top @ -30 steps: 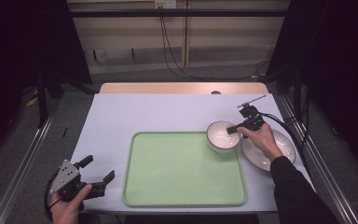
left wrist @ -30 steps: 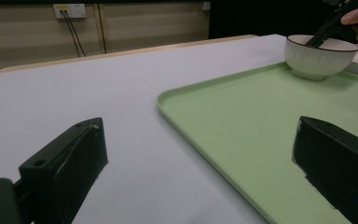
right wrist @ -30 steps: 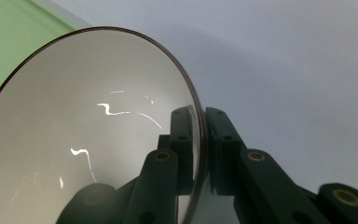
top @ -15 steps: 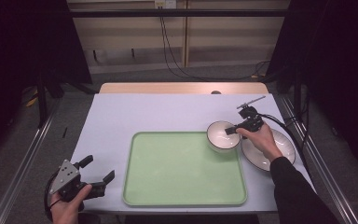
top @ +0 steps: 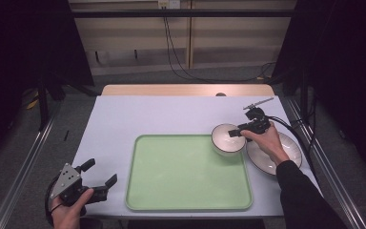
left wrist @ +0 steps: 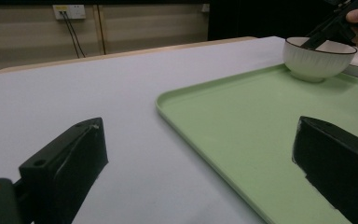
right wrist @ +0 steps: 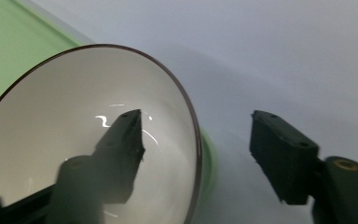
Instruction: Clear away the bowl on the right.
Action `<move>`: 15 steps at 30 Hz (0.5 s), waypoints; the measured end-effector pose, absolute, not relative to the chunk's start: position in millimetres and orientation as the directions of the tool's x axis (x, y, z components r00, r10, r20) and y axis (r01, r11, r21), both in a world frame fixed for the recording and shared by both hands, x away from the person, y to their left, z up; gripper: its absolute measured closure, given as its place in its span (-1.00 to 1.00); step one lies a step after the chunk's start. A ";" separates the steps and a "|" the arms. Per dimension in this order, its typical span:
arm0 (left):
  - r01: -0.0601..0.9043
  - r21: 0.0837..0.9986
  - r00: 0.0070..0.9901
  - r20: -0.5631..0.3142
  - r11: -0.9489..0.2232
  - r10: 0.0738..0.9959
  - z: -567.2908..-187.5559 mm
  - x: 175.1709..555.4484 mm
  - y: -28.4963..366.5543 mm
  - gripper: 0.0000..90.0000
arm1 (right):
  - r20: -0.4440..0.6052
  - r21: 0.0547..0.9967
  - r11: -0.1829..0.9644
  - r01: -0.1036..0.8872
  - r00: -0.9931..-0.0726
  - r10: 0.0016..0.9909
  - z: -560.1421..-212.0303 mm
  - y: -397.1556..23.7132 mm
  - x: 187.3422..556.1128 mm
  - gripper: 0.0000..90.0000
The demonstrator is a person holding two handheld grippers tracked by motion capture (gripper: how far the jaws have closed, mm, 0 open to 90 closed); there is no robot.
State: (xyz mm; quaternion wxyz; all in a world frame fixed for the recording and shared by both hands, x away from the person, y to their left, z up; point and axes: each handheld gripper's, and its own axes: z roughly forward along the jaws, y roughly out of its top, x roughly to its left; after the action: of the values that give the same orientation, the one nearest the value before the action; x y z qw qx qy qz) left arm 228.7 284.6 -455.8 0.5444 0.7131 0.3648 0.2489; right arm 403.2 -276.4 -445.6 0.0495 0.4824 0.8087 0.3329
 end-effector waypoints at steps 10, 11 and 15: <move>0.253 0.958 0.607 -0.048 -0.135 0.793 -456.5 229.0 283.5 -0.94 | 0.218 0.608 0.296 0.737 -0.513 0.830 -443.6 -277.1 402.4 -0.83; 0.253 0.956 0.610 -0.041 -0.146 0.792 -456.2 229.1 284.5 -0.94 | 0.216 0.608 0.299 0.735 -0.515 0.829 -443.1 -277.4 402.0 -0.87; 0.252 0.957 0.608 -0.041 -0.143 0.793 -456.1 229.4 284.4 -0.94 | 0.216 0.629 0.275 0.727 -0.504 0.836 -440.7 -279.4 400.4 -0.89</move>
State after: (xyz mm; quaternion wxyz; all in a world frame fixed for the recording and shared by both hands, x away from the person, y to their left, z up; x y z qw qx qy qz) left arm 229.4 284.4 -456.1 0.5427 0.7138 0.3659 0.2493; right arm 400.4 -279.4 -440.7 0.0789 0.4917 0.7947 0.3471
